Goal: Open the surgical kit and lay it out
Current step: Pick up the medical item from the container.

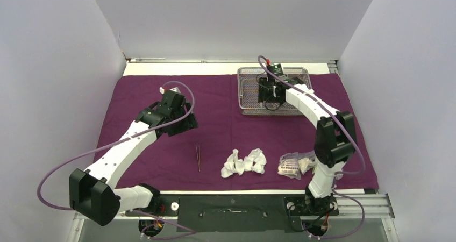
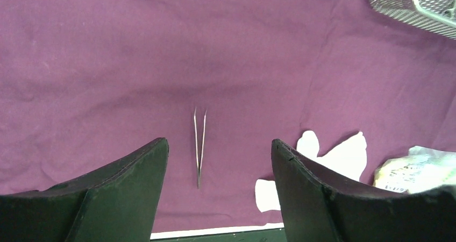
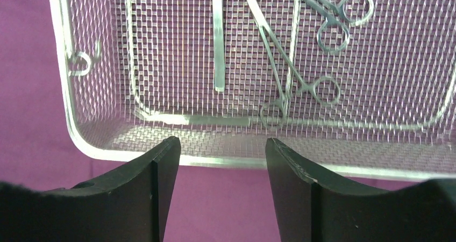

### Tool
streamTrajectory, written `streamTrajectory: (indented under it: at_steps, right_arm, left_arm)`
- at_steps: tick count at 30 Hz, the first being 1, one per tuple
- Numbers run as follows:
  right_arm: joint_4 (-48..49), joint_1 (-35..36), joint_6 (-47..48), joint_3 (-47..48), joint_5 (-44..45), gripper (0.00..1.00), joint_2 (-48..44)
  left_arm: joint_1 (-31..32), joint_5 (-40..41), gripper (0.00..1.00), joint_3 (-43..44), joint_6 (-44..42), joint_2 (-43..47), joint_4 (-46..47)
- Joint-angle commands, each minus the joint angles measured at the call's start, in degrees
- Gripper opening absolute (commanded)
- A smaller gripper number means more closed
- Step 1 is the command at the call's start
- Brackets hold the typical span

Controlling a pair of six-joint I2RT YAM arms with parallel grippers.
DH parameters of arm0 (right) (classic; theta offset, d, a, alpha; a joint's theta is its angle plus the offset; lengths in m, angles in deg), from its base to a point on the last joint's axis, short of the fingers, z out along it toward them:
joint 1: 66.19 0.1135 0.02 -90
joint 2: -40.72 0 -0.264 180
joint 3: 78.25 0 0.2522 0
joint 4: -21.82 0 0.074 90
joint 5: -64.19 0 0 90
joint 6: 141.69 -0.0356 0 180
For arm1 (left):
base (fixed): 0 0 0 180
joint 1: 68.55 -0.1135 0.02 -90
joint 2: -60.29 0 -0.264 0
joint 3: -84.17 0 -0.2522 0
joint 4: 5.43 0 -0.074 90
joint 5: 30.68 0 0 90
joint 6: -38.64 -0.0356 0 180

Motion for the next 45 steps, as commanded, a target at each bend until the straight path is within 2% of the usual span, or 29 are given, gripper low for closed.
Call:
streamTrajectory:
  at_steps: [1, 7, 12, 20, 23, 25, 28, 30, 40, 45]
  right_arm:
    - [7.5, -0.4, 3.8, 6.4, 3.1, 0.56, 5.8]
    - [8.6, -0.4, 5.7, 15.1, 3.9, 0.49, 16.7]
    - [7.5, -0.3, 5.6, 21.1, 6.6, 0.38, 23.8]
    - [7.7, -0.4, 5.7, 24.1, 7.2, 0.35, 28.7]
    - [7.7, -0.4, 5.5, 24.4, 6.1, 0.25, 29.6]
    - [7.3, -0.4, 5.2, 24.8, 5.7, 0.21, 29.6]
    - [7.5, -0.4, 4.9, 24.4, 6.4, 0.08, 28.1]
    - [7.8, -0.4, 4.8, 24.3, 7.7, 0.05, 26.7]
    - [5.4, -0.5, 5.6, 26.7, 6.7, 0.05, 19.5]
    - [5.7, -2.2, 2.0, 26.5, -0.4, 0.05, 14.6]
  left_arm:
    - [-2.2, -2.2, 0.67, 4.0, -1.5, -0.7, 4.0]
    - [-7.5, -6.1, 0.67, 4.8, -1.4, -2.7, 5.4]
    - [-11.0, -8.9, 0.67, 4.8, -1.5, -3.7, 6.0]
    - [-13.9, -10.7, 0.67, 5.0, -2.0, -5.6, 6.2]
    - [-14.5, -11.0, 0.67, 5.0, -2.1, -6.0, 6.4]
    - [-14.7, -11.2, 0.67, 5.1, -2.1, -6.2, 6.5]
    - [-14.9, -11.0, 0.67, 5.7, -2.7, -6.4, 6.2]
    - [-15.0, -10.6, 0.67, 6.1, -3.2, -6.5, 6.1]
    - [-15.3, -10.9, 0.67, 7.8, -5.2, -6.2, 5.6]
    - [-15.3, -13.6, 0.67, 8.4, -6.6, -5.5, 7.3]
